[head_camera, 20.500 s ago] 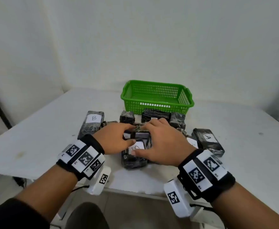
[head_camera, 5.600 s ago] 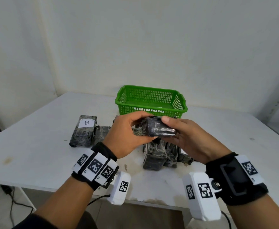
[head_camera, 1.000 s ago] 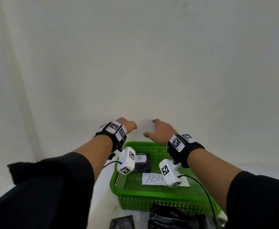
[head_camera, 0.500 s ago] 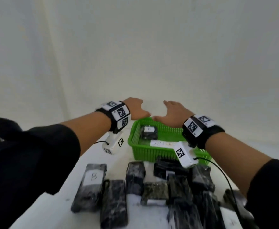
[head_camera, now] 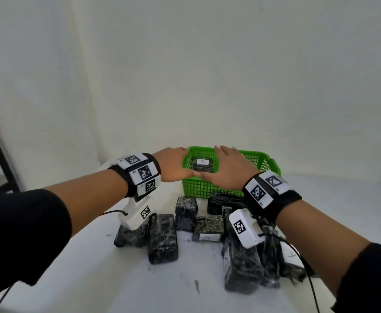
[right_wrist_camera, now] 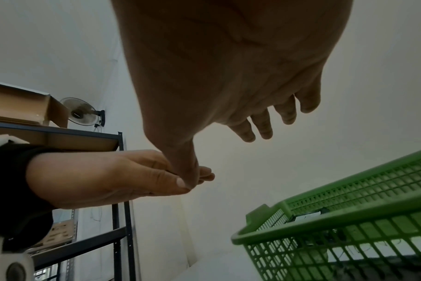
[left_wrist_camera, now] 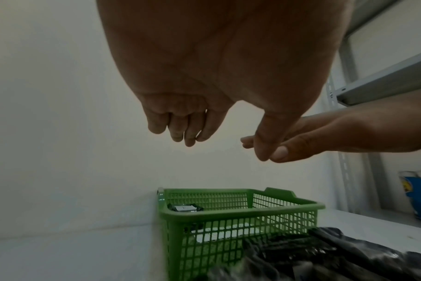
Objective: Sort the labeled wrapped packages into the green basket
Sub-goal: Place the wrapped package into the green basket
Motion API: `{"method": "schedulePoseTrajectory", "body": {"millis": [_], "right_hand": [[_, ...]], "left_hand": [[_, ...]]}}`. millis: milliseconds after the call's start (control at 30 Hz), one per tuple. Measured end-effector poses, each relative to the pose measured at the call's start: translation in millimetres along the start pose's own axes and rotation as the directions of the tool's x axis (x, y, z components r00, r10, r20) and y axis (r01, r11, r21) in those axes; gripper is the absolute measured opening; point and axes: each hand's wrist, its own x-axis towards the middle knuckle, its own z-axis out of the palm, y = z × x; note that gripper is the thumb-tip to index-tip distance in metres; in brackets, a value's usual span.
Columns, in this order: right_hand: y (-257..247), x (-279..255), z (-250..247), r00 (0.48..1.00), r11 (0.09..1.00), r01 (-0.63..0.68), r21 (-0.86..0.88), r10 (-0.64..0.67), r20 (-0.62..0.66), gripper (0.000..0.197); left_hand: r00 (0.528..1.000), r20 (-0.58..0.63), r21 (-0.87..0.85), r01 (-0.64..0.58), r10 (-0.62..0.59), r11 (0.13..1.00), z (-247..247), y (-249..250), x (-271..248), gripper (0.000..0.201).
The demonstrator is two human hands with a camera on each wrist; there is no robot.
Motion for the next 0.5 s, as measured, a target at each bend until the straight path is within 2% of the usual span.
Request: {"method": "schedulePoseTrajectory", "body": {"millis": [167,367,500], "right_hand": [[-18.5,-25.1,11.1,0.999,0.999,0.036,0.031,-0.036,0.027,0.116],[-43.0,-54.5,30.1,0.994,0.996,0.076,0.056,-0.08,0.076,0.113],[-60.3,-70.1,40.7,0.983,0.988,0.126,0.085,-0.136,0.127,0.115]], "left_hand": [[0.999,0.039,-0.042,-0.005,0.007,0.999,15.9,-10.0,-26.1,0.07],[0.996,0.081,-0.022,0.051,-0.049,0.998,46.3,-42.6,-45.9,0.087],[0.993,0.12,-0.024,0.01,-0.007,1.0,62.0,-55.2,-65.2,0.092]]}}
